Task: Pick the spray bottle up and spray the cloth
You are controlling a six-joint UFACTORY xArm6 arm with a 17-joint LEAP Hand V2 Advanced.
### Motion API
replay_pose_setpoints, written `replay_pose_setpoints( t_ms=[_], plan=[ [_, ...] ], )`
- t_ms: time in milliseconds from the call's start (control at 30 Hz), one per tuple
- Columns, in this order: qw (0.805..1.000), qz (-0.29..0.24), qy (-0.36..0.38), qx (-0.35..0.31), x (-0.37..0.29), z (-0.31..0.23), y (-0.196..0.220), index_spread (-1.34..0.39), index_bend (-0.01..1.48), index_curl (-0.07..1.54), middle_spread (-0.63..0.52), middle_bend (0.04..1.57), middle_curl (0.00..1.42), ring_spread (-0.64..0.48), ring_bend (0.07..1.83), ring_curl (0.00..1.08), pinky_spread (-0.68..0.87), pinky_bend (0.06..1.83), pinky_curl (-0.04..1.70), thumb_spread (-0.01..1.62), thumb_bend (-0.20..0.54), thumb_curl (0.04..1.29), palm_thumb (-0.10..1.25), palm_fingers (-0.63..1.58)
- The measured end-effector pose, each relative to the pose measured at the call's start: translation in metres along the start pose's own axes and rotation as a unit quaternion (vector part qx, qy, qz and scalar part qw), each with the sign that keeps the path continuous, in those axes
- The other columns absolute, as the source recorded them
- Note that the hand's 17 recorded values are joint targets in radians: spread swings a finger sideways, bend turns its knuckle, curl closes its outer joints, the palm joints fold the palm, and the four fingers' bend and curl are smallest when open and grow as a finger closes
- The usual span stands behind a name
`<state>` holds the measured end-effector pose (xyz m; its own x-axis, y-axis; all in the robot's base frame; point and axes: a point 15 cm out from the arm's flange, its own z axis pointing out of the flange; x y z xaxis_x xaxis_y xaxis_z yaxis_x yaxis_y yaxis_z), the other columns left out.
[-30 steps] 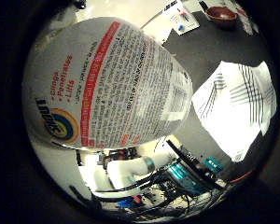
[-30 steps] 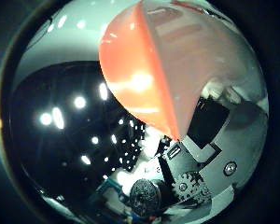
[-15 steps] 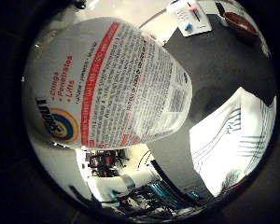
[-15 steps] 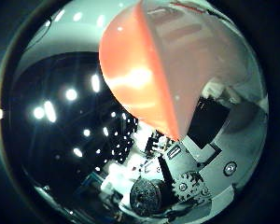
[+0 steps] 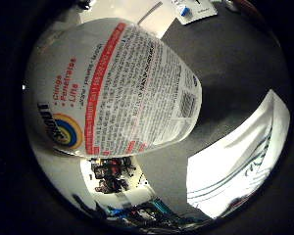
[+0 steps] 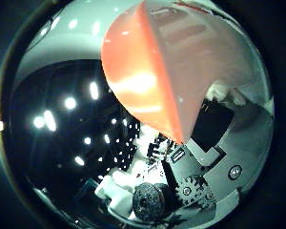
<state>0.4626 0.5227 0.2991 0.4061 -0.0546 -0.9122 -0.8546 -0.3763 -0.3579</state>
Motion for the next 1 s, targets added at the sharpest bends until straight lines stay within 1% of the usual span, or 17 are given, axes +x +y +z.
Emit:
replay_pose_setpoints(
  t_ms=[167, 267, 367, 400, 467, 500, 533, 600, 633, 667, 733, 767, 800, 833, 867, 900, 1000],
  plan=[
    [1.0, 0.0, 0.008, 0.002, 0.009, 0.008, 0.002, -0.27, 1.16, 0.64, -0.17, 1.32, 0.67, -0.21, 1.45, 0.56, -0.3, 1.23, 0.76, 0.46, -0.027, 1.06, 1.0, 1.23],
    [1.0, 0.0, 0.011, 0.003, 0.014, 0.008, 0.002, -0.28, 1.13, 0.64, -0.17, 1.32, 0.67, -0.21, 1.44, 0.55, -0.31, 1.23, 0.74, 0.5, -0.044, 1.02, 0.91, 1.21],
    [1.0, -0.001, 0.011, 0.003, 0.014, 0.008, 0.002, -0.31, 1.02, 0.62, -0.18, 1.27, 0.65, -0.21, 1.42, 0.54, -0.34, 1.21, 0.7, 0.53, -0.045, 0.96, 0.85, 1.2],
    [1.0, -0.001, 0.011, 0.003, 0.014, 0.008, 0.002, -0.33, 0.97, 0.61, -0.18, 1.25, 0.64, -0.22, 1.41, 0.53, -0.37, 1.2, 0.68, 0.54, -0.047, 0.94, 0.82, 1.19],
    [1.0, -0.001, 0.01, 0.004, 0.014, 0.006, 0.001, -0.36, 0.87, 0.6, -0.2, 1.2, 0.62, -0.22, 1.4, 0.51, -0.45, 1.13, 0.62, 0.56, -0.046, 0.9, 0.79, 1.17],
    [1.0, -0.001, 0.01, 0.005, 0.014, 0.006, 0.001, -0.39, 0.81, 0.59, -0.2, 1.18, 0.61, -0.23, 1.36, 0.5, -0.5, 1.1, 0.59, 0.57, -0.048, 0.88, 0.77, 1.13],
    [1.0, -0.001, 0.009, 0.004, 0.014, 0.005, 0.001, -0.42, 0.74, 0.58, -0.23, 1.11, 0.58, -0.25, 1.33, 0.48, -0.55, 1.05, 0.55, 0.59, -0.045, 0.86, 0.75, 1.08],
    [1.0, -0.001, 0.009, 0.005, 0.014, 0.003, 0.0, -0.48, 0.62, 0.57, -0.26, 0.97, 0.55, -0.27, 1.27, 0.45, -0.57, 1.03, 0.52, 0.63, -0.043, 0.81, 0.73, 1.0],
    [1.0, -0.001, 0.009, 0.005, 0.013, 0.002, 0.0, -0.49, 0.57, 0.56, -0.27, 0.91, 0.53, -0.28, 1.24, 0.44, -0.54, 1.04, 0.52, 0.65, -0.04, 0.8, 0.73, 0.86],
    [1.0, -0.001, 0.01, 0.006, 0.014, 0.001, 0.0, -0.51, 0.56, 0.57, -0.29, 0.86, 0.52, -0.28, 1.21, 0.43, -0.47, 1.04, 0.53, 0.69, -0.044, 0.77, 0.71, 0.78],
    [1.0, -0.004, 0.01, 0.007, 0.012, -0.001, -0.002, -0.54, 0.51, 0.55, -0.29, 0.81, 0.49, -0.27, 1.11, 0.38, -0.29, 1.03, 0.53, 0.79, -0.038, 0.72, 0.67, 0.6],
    [1.0, -0.004, 0.01, 0.008, 0.013, -0.002, -0.002, -0.55, 0.52, 0.56, -0.29, 0.78, 0.48, -0.25, 1.08, 0.36, -0.19, 1.03, 0.53, 0.84, -0.037, 0.69, 0.65, 0.57],
    [1.0, -0.005, 0.01, 0.008, 0.012, -0.003, -0.003, -0.55, 0.53, 0.56, -0.27, 0.73, 0.47, -0.23, 1.04, 0.35, -0.08, 1.03, 0.53, 0.87, -0.036, 0.67, 0.63, 0.49],
    [1.0, -0.005, 0.01, 0.008, 0.011, -0.003, -0.003, -0.54, 0.55, 0.56, -0.27, 0.69, 0.45, -0.2, 1.0, 0.33, 0.01, 1.03, 0.53, 0.9, -0.038, 0.65, 0.62, 0.44],
    [1.0, -0.005, 0.011, 0.009, 0.012, -0.005, -0.004, -0.54, 0.56, 0.55, -0.25, 0.66, 0.44, -0.16, 0.96, 0.3, 0.14, 1.02, 0.51, 0.94, -0.031, 0.63, 0.61, 0.41],
    [1.0, -0.005, 0.011, 0.009, 0.013, -0.006, -0.003, -0.53, 0.57, 0.55, -0.23, 0.63, 0.42, -0.13, 0.93, 0.28, 0.23, 1.01, 0.5, 0.96, -0.03, 0.61, 0.59, 0.37],
    [1.0, -0.007, 0.012, 0.01, 0.01, -0.007, -0.005, -0.51, 0.58, 0.53, -0.2, 0.58, 0.4, -0.05, 0.84, 0.24, 0.41, 0.97, 0.46, 0.99, -0.028, 0.58, 0.58, 0.32]
  ],
)
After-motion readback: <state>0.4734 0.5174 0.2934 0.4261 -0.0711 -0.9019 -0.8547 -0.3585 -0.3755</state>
